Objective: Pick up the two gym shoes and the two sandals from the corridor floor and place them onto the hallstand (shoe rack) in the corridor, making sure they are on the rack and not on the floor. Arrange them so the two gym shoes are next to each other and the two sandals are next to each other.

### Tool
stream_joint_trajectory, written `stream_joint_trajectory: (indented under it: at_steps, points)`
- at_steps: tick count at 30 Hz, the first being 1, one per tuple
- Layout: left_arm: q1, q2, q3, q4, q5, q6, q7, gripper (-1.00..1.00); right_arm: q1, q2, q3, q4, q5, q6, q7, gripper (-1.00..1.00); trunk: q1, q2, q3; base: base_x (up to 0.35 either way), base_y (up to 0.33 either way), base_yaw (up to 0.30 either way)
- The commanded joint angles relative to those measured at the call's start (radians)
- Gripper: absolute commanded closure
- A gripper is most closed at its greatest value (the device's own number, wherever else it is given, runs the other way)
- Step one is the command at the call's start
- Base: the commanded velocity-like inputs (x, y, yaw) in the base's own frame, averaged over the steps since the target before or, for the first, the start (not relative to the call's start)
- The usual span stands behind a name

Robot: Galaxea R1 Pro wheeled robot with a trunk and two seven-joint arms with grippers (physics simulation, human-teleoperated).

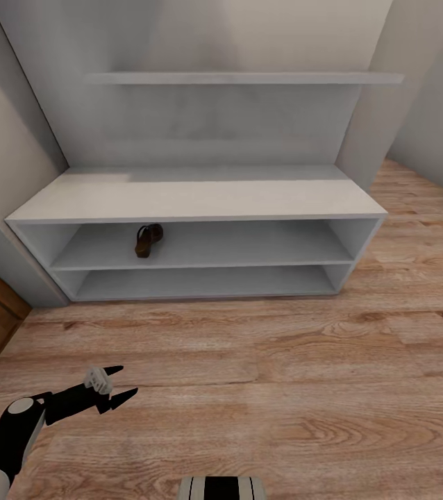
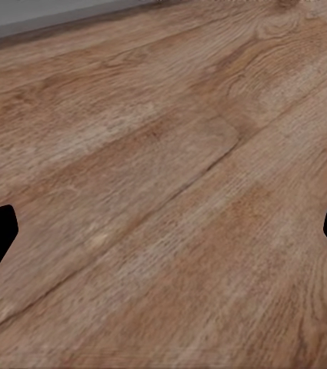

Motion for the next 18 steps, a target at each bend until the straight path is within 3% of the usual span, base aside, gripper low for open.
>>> stream_joint_trajectory:
  at_steps: [1,2,5,8,9,11,14,18]
  points:
    - [-0.001,-0.002,0.005,-0.001,-0.010,-0.010,-0.003,-1.00,-0.001,0.006,0.045,-0.002,0.001,0.005,0.001,1.00,0.000,0.000,-0.001,0.000,0.000,0.000]
    - [-0.001,-0.004,0.005,-0.001,-0.010,-0.010,-0.003,-1.00,-0.001,0.010,0.082,-0.004,-0.001,0.007,0.001,1.00,0.000,0.000,-0.001,0.000,0.000,0.000]
    - [-0.001,-0.005,0.005,-0.001,-0.010,-0.010,-0.003,-1.00,-0.001,0.017,0.128,-0.007,-0.002,0.020,0.001,1.00,0.000,0.000,-0.001,0.000,0.000,0.000]
    - [-0.001,-0.005,0.005,-0.001,-0.010,-0.010,-0.003,-1.00,-0.001,0.056,0.166,-0.019,-0.003,0.087,0.002,1.00,0.000,0.000,-0.001,0.000,0.000,0.000]
    - [-0.001,-0.006,0.005,-0.001,-0.010,-0.010,-0.003,-1.00,-0.001,0.086,0.188,-0.034,-0.003,0.134,0.002,1.00,0.000,0.000,-0.001,0.000,0.000,0.000]
    - [-0.001,-0.006,0.005,-0.001,-0.010,-0.010,-0.003,-1.00,-0.005,0.122,0.231,-0.056,-0.003,0.192,0.001,1.00,0.000,0.000,-0.001,0.000,0.000,0.000]
    - [-0.001,-0.006,0.005,-0.001,-0.010,-0.010,-0.003,-1.00,-0.011,0.141,0.281,-0.089,-0.003,0.252,0.001,1.00,0.000,0.000,-0.001,0.000,0.000,0.000]
    - [-0.001,-0.007,0.005,-0.001,-0.010,-0.010,-0.003,-1.00,-0.032,0.171,0.305,-0.174,-0.003,0.316,0.000,1.00,0.000,0.000,-0.001,0.000,0.000,0.000]
